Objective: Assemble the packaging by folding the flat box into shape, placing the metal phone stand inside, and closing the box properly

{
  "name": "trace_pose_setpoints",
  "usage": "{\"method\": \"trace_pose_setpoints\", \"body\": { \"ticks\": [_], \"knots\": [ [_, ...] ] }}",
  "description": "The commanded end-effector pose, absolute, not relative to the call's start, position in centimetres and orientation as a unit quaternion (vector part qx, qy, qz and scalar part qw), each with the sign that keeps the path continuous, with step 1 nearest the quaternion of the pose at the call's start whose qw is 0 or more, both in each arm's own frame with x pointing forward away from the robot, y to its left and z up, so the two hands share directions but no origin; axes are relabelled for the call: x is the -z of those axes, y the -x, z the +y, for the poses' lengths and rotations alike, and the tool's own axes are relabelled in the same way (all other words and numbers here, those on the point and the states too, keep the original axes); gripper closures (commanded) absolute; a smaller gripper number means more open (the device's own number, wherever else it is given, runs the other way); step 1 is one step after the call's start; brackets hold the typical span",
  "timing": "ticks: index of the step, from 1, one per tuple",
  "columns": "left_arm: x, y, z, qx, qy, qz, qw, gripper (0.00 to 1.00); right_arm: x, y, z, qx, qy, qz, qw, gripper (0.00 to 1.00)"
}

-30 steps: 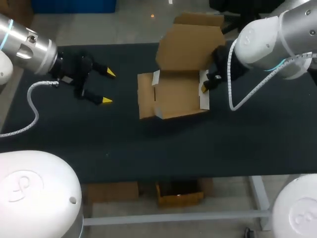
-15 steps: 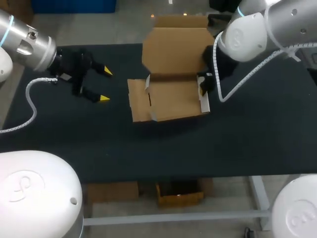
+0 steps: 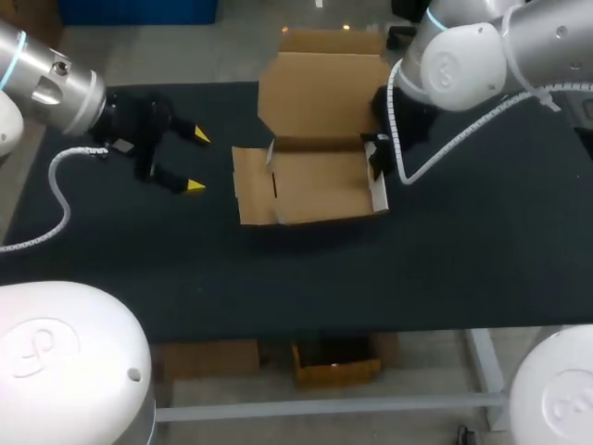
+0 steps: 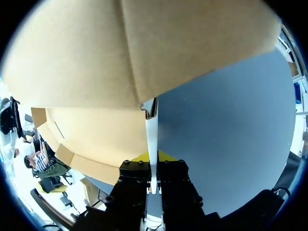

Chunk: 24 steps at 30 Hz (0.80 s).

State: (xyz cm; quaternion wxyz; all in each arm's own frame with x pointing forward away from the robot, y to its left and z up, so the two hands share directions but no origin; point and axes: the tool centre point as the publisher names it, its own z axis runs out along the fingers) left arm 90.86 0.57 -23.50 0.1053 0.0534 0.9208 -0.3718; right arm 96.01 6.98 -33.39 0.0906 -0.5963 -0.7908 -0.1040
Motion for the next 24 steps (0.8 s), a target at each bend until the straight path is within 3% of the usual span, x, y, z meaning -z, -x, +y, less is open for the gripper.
{"method": "trace_pose_setpoints", "body": {
  "ticks": [1, 24],
  "knots": [
    [23.9, -91.2, 0.7, 0.371, -0.053, 0.921, 0.103, 0.00, 33.6, -96.8, 7.4, 0.074, 0.601, -0.788, 0.111, 1.00],
    [25.0, -92.4, 0.8, 0.365, -0.045, 0.925, 0.096, 0.00, 35.8, -95.2, 5.3, -0.020, 0.662, -0.733, 0.155, 1.00]
  ]
}}
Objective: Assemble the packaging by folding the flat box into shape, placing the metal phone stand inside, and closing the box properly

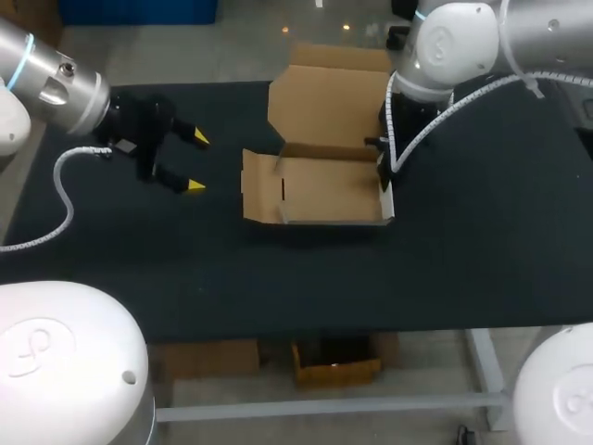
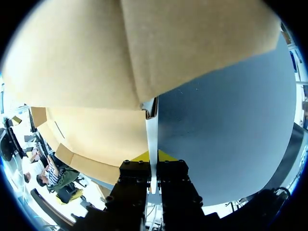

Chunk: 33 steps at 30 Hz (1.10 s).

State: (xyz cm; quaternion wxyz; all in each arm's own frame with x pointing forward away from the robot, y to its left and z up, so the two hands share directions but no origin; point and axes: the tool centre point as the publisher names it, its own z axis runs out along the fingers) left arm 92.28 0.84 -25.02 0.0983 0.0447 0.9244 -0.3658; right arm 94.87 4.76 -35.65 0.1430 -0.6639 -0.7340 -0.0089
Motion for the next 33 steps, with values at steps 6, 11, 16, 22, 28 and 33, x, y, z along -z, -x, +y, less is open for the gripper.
{"method": "trace_pose_setpoints", "body": {
  "ticks": [6, 11, 16, 22, 28, 33],
  "knots": [
    [25.0, -92.4, 0.8, 0.365, -0.045, 0.925, 0.096, 0.00, 36.3, -94.5, 5.2, -0.064, 0.671, -0.719, 0.168, 1.00],
    [25.0, -92.4, 0.8, 0.365, -0.045, 0.925, 0.096, 0.00, 36.5, -93.4, 5.1, -0.095, 0.680, -0.704, 0.182, 1.00],
    [25.0, -92.4, 0.8, 0.365, -0.045, 0.925, 0.096, 0.00, 36.5, -93.4, 5.1, -0.095, 0.680, -0.704, 0.182, 1.00],
    [25.0, -92.4, 0.8, 0.365, -0.045, 0.925, 0.096, 0.00, 36.5, -93.4, 5.1, -0.095, 0.680, -0.704, 0.182, 1.00],
    [25.0, -92.4, 0.8, 0.365, -0.045, 0.925, 0.096, 0.00, 36.8, -93.2, 5.4, -0.107, 0.684, -0.698, 0.183, 1.00],
    [25.0, -92.4, 0.8, 0.365, -0.045, 0.925, 0.096, 0.00, 37.3, -92.3, 5.1, -0.117, 0.684, -0.694, 0.191, 1.00]
  ]
}}
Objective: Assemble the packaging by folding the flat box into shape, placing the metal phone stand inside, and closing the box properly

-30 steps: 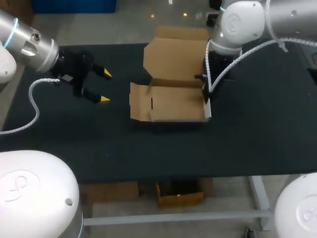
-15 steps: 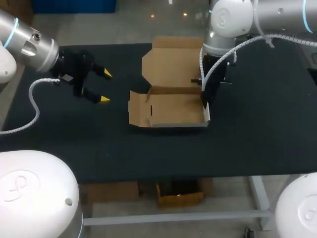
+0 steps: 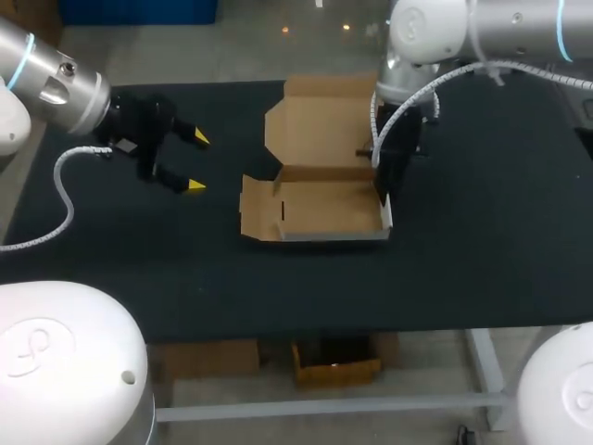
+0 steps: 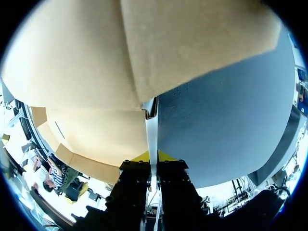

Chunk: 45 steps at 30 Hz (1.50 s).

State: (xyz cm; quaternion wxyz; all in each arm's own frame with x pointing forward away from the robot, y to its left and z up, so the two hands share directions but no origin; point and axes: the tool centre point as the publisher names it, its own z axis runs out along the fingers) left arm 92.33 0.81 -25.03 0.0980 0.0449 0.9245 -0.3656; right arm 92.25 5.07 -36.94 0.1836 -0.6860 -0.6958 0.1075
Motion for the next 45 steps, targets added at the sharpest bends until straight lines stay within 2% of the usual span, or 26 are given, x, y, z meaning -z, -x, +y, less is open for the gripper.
{"method": "trace_pose_setpoints", "body": {
  "ticks": [1, 29, 45],
  "knots": [
    [25.0, -92.4, 0.8, 0.365, -0.045, 0.925, 0.096, 0.00, 37.4, -92.2, 5.1, -0.118, 0.686, -0.692, 0.192, 1.00],
    [25.0, -92.4, 0.8, 0.365, -0.045, 0.925, 0.096, 0.00, 39.6, -90.5, 5.1, -0.131, 0.672, -0.703, 0.194, 1.00],
    [25.0, -92.4, 0.8, 0.365, -0.045, 0.925, 0.096, 0.00, 40.3, -90.4, 5.0, -0.105, 0.673, -0.710, 0.181, 0.86]
  ]
}}
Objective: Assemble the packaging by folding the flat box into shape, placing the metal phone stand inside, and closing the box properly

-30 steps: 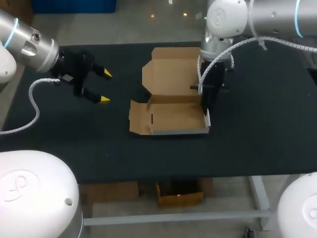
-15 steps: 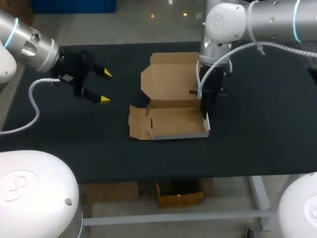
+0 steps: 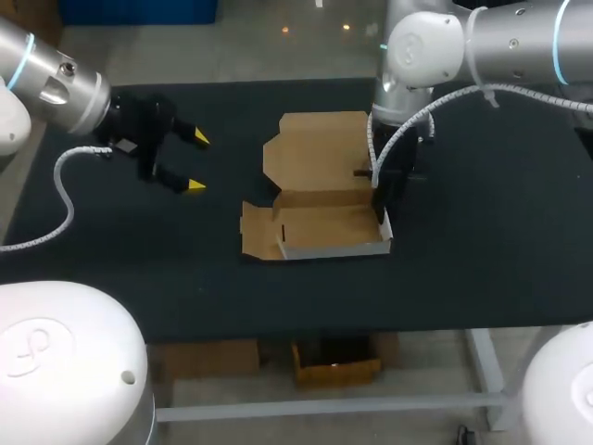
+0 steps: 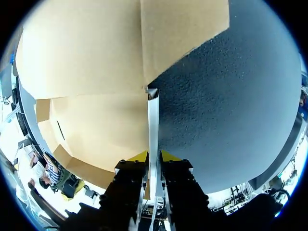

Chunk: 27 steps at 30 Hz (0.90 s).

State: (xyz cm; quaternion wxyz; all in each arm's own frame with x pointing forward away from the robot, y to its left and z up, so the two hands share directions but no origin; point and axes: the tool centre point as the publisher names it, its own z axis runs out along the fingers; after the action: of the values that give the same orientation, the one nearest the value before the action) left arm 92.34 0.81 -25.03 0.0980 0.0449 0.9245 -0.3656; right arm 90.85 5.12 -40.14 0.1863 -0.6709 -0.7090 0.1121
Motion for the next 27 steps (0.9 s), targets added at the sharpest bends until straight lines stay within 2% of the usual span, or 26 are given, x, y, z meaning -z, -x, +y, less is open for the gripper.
{"method": "trace_pose_setpoints", "body": {
  "ticks": [1, 19, 27],
  "knots": [
    [24.97, -92.37, 0.84, 0.365, -0.045, 0.925, 0.096, 0.00, 40.31, -90.45, 4.98, -0.101, 0.674, -0.709, 0.178, 0.87],
    [24.97, -92.37, 0.84, 0.365, -0.045, 0.925, 0.096, 0.00, 40.77, -90.04, 4.80, -0.035, 0.689, -0.712, 0.133, 0.85],
    [24.97, -92.37, 0.84, 0.365, -0.045, 0.925, 0.096, 0.00, 40.91, -90.14, 5.23, -0.059, 0.717, -0.688, 0.098, 0.85]
  ]
}}
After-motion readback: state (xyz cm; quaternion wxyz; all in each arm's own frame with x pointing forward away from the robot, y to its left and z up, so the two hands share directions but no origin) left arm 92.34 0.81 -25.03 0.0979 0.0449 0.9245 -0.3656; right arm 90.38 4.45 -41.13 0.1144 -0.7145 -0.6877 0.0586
